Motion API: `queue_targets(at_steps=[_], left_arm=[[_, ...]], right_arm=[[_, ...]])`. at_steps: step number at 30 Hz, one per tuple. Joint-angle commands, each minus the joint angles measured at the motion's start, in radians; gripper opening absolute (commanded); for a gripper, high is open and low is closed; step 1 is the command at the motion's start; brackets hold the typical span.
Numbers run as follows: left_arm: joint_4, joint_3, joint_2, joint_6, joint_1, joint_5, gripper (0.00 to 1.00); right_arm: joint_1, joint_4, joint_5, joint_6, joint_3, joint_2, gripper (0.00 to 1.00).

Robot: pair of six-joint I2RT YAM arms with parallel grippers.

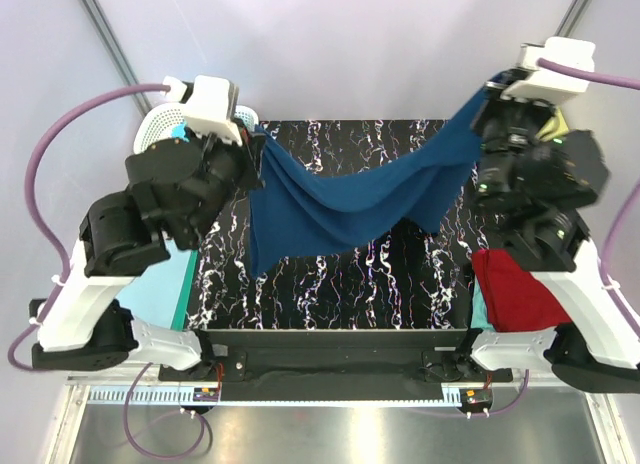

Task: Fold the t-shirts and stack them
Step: Flatten out the tshirt

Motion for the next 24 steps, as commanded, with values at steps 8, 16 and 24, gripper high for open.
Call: queue_targets(at_steps=[8,16,24], left_arm=[[0.386,0.19,0.122,0.514,-0.434,-0.608,0.0],[1.29,0.107,0.151,1.283,-0.525,-0.673,0.0],[1.266,0.242,0.173,1.292,-0.461,-0.613,0.0]], right_arm=[[0.037,0.198,0.067,-0.199,0.077,-0.065,0.0],[0.039,0.276,0.047,-0.271,0.121,-0.056,0.0],[0.039,0.312,0.015,-0.302,0.218,-0.017,0.0]])
